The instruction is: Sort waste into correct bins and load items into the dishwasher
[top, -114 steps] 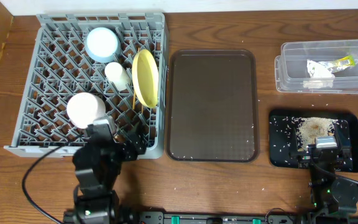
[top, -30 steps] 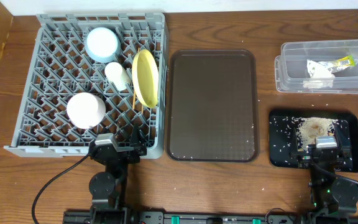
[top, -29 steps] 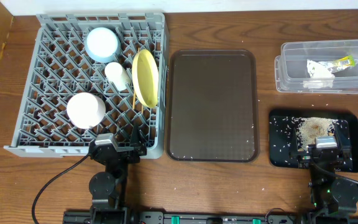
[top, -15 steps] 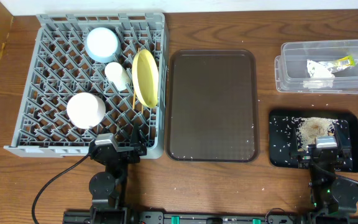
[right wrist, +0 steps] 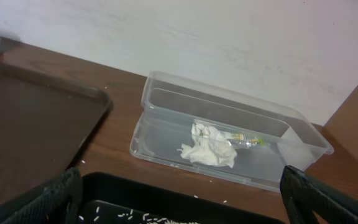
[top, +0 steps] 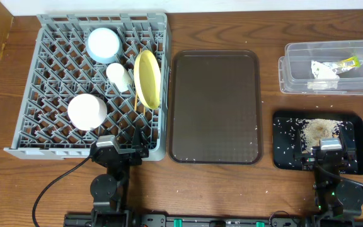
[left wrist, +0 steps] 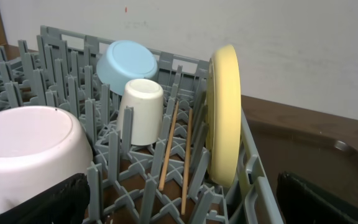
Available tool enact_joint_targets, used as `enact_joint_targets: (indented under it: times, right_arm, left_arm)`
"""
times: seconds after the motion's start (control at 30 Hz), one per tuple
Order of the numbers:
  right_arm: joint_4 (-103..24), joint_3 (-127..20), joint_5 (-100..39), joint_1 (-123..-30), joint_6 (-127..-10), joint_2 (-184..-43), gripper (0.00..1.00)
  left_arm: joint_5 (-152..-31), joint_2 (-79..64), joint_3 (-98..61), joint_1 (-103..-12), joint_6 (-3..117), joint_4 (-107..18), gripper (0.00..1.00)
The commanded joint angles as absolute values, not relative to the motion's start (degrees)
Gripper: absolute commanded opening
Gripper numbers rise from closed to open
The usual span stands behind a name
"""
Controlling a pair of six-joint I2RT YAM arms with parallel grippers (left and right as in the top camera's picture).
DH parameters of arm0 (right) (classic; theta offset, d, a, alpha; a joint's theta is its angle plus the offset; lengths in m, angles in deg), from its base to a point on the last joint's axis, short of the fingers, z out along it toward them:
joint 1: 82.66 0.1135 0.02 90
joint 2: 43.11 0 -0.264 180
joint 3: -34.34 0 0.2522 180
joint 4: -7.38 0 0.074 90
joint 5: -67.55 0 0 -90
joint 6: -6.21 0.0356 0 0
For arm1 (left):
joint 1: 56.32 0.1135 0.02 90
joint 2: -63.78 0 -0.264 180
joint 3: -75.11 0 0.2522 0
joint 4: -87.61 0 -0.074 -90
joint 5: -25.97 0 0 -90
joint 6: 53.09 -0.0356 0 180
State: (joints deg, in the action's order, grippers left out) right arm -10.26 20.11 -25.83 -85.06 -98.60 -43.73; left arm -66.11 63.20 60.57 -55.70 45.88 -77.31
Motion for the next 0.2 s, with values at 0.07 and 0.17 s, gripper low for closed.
enact_joint_targets:
  times: [0.07, 0.17]
  right_arm:
    - [-10.4, 20.3, -25.7, -85.4, -99.3, -43.4, 0.99]
    - [-10.4, 20.3, -25.7, -85.4, -99.3, -43.4, 0.99]
  left_arm:
    - [-63.5, 63.4, 61.1, -55.9, 44.9, -74.4, 0.96]
    - [-63.5, 63.4, 61.1, -55.9, 44.9, -74.4, 0.96]
